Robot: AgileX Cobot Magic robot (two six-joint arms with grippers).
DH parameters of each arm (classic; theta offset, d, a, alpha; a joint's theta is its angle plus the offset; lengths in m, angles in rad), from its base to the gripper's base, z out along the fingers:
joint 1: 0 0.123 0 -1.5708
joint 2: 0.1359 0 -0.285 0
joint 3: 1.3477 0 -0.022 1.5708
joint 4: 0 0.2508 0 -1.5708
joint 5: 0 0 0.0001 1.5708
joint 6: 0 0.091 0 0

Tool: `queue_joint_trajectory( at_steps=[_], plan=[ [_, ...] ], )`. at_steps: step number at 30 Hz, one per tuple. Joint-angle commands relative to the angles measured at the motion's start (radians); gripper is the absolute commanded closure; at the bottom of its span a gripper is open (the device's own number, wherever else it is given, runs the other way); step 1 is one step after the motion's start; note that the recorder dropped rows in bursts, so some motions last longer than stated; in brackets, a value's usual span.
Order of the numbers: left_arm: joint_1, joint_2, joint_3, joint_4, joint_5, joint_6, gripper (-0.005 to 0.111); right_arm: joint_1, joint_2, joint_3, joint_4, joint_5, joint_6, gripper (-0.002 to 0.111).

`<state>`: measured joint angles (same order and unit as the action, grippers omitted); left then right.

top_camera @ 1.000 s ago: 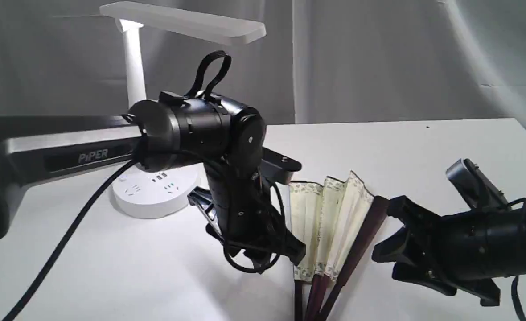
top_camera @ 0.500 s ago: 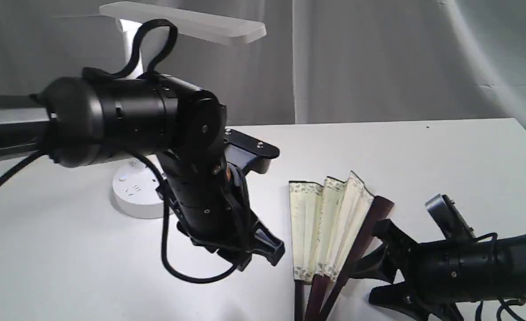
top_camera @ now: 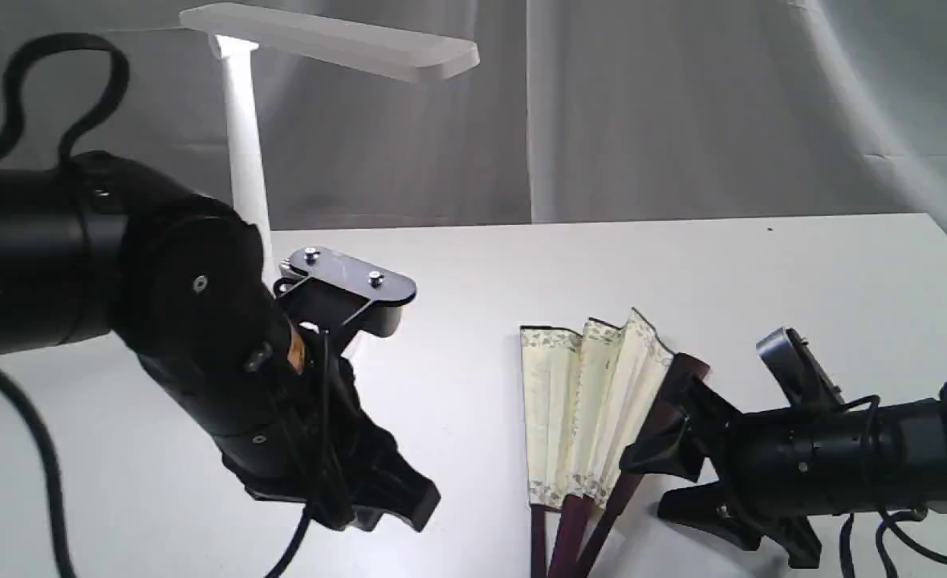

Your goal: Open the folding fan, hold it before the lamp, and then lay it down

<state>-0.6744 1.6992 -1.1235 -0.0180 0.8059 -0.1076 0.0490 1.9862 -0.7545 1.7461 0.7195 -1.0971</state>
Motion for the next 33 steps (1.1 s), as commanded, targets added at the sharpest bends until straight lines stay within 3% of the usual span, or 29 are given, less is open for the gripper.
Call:
queue_joint_trajectory(
  at_steps=[1, 16, 19, 27, 33],
  plan=[
    [0.001, -0.050, 0.049, -0.010, -0.075, -0.024, 0.064, 0.002, 0.017, -0.013, -0.002, 0.012, 0.004, 0.059],
    [0.001, -0.068, 0.089, -0.025, -0.113, -0.020, 0.064, 0.024, 0.152, -0.132, -0.002, 0.078, 0.026, 0.061],
    [0.001, -0.068, 0.089, -0.025, -0.125, -0.014, 0.064, 0.024, 0.153, -0.132, -0.002, 0.078, 0.027, 0.068],
    [0.001, -0.068, 0.089, -0.025, -0.127, -0.014, 0.064, 0.024, 0.152, -0.132, -0.002, 0.083, 0.023, 0.105],
    [0.001, -0.068, 0.089, 0.018, -0.122, -0.014, 0.064, 0.020, 0.148, -0.132, -0.002, 0.241, -0.064, 0.108]
  ],
)
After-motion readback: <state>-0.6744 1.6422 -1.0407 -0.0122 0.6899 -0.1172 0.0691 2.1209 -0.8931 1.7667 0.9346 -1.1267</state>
